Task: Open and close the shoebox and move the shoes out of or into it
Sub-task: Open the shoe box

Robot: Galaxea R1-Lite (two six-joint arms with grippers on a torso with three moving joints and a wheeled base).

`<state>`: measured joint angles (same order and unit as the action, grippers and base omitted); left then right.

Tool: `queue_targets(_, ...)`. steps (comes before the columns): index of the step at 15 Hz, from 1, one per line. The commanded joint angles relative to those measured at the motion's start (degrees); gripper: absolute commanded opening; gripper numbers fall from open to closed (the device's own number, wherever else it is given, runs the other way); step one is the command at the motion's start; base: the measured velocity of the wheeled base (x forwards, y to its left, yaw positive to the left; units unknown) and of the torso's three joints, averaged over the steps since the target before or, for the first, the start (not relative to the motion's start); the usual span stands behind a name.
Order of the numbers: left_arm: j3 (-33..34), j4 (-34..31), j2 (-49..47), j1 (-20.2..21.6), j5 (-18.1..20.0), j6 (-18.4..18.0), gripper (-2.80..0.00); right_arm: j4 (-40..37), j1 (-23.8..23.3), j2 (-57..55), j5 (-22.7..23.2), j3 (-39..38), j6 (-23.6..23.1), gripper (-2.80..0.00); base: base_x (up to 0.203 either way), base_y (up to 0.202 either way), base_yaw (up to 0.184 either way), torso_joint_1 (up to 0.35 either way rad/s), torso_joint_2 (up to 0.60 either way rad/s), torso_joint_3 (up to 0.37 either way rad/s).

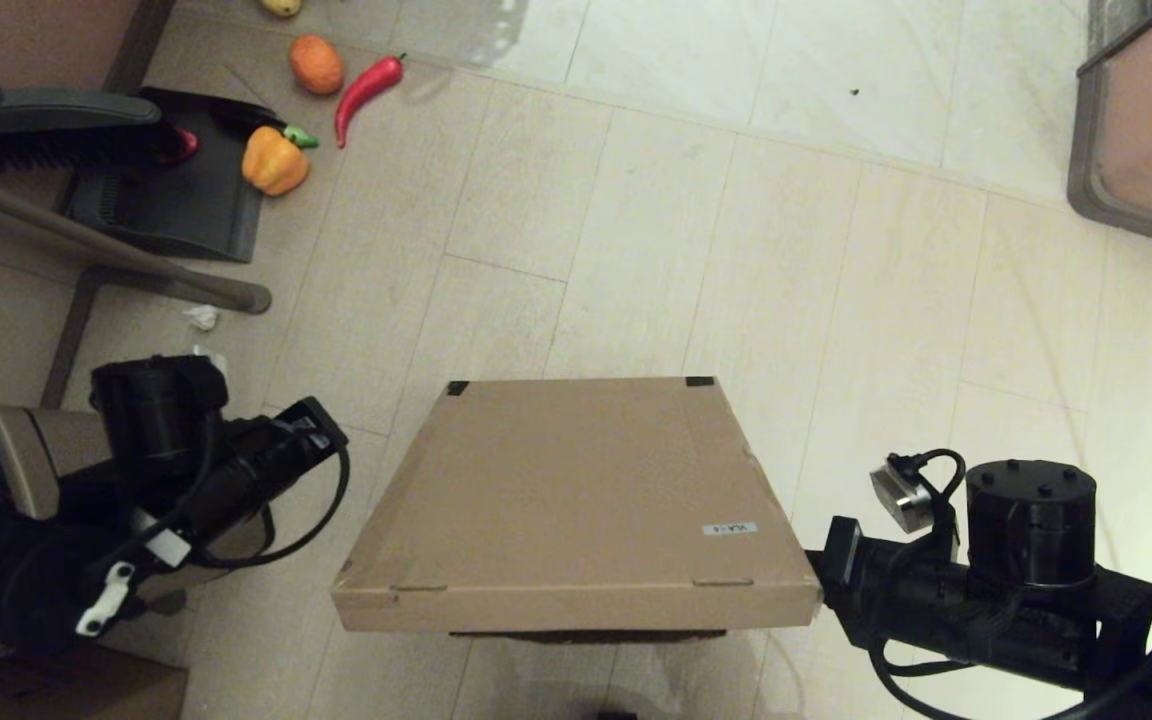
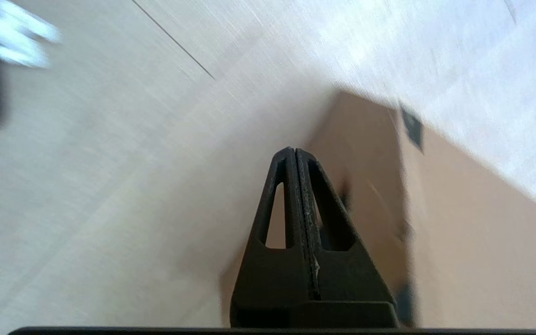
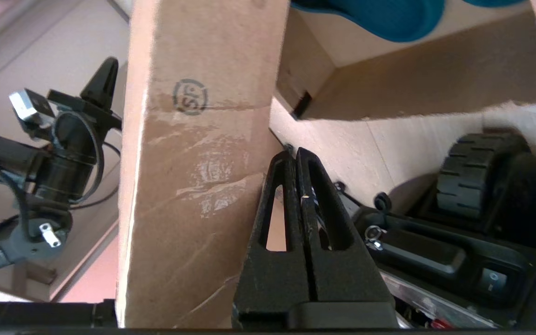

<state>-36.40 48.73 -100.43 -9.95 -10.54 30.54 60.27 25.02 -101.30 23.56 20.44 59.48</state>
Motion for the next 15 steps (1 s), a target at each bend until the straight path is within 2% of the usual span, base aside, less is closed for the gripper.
queue_targets(1, 1.12, 0.32, 2.73, 2.11, -0.09, 0.22, -2.8, 0.37, 0.05, 2.01, 0.16, 0.29, 0.37, -2.8, 0.0, 0.0, 0.0, 0.0, 0.0, 0.0)
queue_targets(4, 5.42, 0.44, 5.22, 3.07, -0.02, 0.29, -2.8, 0.33, 1.06, 6.58, 0.71, 2.25, 1.15, -2.8, 0.0, 0.0, 0.0, 0.0, 0.0, 0.0)
queue_targets(6, 7.23, 0.49, 6.42, 3.1, 0.02, 0.4, -2.8, 0.07, 1.09, 8.41, 1.49, 5.16, 4.03, -2.8, 0.0, 0.0, 0.0, 0.0, 0.0, 0.0)
queue_targets(8, 8.39, 0.54, 7.58, 3.1, -0.06, 0.31, -2.8, -0.54, 0.92, 7.59, 1.48, 7.94, 4.36, -2.8, 0.0, 0.0, 0.0, 0.0, 0.0, 0.0)
queue_targets(11, 11.27, 0.58, 10.43, 3.18, -0.09, 0.02, -2.8, -2.04, -1.46, 2.8, 1.33, 16.6, 4.29, -2.8, 0.0, 0.0, 0.0, 0.0, 0.0, 0.0)
queue_targets(13, 13.78, 0.58, 12.85, 4.21, -0.13, -0.08, -2.8, -6.47, -3.72, 0.52, 1.32, 24.23, 4.13, -2.8, 0.0, 0.0, 0.0, 0.0, 0.0, 0.0)
queue_targets(15, 14.75, 0.27, 14.66, 7.4, -0.09, -0.41, -2.8, -16.09, -6.18, 0.22, 1.31, 31.41, 3.2, -2.8, 0.0, 0.0, 0.0, 0.0, 0.0, 0.0)
